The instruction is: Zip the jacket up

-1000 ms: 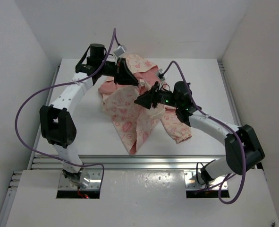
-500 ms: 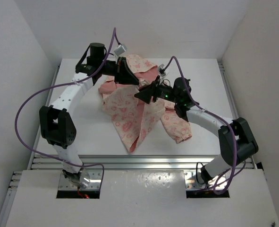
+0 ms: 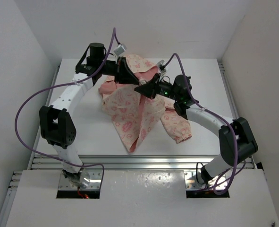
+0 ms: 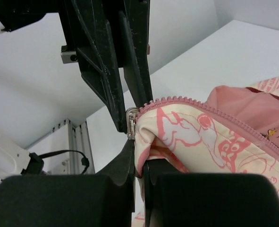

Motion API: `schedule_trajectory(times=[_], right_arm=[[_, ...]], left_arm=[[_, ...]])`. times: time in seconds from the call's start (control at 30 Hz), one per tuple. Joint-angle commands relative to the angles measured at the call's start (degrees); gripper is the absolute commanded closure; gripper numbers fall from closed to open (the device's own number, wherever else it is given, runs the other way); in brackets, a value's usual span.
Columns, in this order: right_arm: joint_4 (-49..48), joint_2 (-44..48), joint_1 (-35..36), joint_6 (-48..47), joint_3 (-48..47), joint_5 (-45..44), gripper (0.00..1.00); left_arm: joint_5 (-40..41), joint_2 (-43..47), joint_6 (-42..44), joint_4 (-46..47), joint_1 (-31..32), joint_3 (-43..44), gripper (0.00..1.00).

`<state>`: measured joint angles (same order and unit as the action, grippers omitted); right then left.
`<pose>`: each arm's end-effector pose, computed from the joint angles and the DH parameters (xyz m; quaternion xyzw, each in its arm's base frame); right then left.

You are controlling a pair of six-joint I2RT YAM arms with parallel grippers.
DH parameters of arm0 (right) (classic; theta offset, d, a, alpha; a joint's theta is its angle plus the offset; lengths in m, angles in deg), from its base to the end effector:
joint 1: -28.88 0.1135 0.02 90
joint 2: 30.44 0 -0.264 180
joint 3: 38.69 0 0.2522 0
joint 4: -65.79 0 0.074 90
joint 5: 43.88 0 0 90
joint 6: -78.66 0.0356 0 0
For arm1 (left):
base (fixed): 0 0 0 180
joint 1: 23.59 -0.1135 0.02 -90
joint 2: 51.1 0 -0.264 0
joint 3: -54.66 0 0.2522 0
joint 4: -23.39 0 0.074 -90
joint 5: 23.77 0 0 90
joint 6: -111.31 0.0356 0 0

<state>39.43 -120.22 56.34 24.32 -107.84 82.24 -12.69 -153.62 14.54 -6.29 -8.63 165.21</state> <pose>0.3073 0.1834 0.2989 -0.1837 0.6526 0.5462 0.4919 0.3794 -0.1376 0.3766 0.4017 0.6116 -0.5981 0.3268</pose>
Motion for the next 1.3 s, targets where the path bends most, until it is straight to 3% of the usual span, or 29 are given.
schedule_trajectory(times=[0.0, 0.23, 0.47, 1.0, 1.07, 1.1, 1.13, 1.17, 1.23, 1.27], right_arm=[[-4.2, 0.9, 0.5, -1.6, -1.8, -0.3, 1.00], [-0.8, 7.0, -0.3, -5.5, 2.0, 0.6, 1.00], [3.3, 13.5, -0.6, -11.0, 6.4, 1.1, 1.00], [10.1, 21.3, -0.7, -15.3, 10.2, -0.2, 1.00], [9.4, 20.6, -0.7, -13.9, 10.0, -0.1, 0.91], [9.1, 20.3, -0.7, -12.8, 8.9, -0.2, 0.82], [8.9, 19.6, -0.6, -12.0, 8.6, -1.4, 0.59], [8.8, 18.9, -0.5, -7.8, 7.9, -1.9, 0.51], [8.5, 17.5, -1.1, -4.5, 6.4, -2.6, 0.40], [8.7, 16.4, -1.4, 1.7, 5.9, -2.9, 0.34]], left_arm=[[-0.6, 2.6, -0.4, 2.0, 0.5, -0.3, 1.00], [4.6, 2.6, -1.1, 4.2, 0.0, -2.1, 1.00], [7.2, 2.6, -14.9, 20.0, -2.3, -7.5, 1.00], [10.2, -1.1, -20.5, 25.5, -5.3, -8.1, 1.00], [9.5, -1.1, -20.5, 26.1, -5.3, -8.1, 1.00], [9.0, -1.1, -20.5, 26.7, -4.7, -8.1, 1.00], [9.0, -1.1, -20.5, 26.7, -4.7, -8.1, 1.00], [9.0, -1.1, -20.5, 26.7, -4.1, -8.1, 1.00], [8.4, -0.5, -21.1, 27.3, -4.1, -8.1, 1.00], [8.4, -0.5, -21.6, 27.3, -4.1, -8.1, 1.00]])
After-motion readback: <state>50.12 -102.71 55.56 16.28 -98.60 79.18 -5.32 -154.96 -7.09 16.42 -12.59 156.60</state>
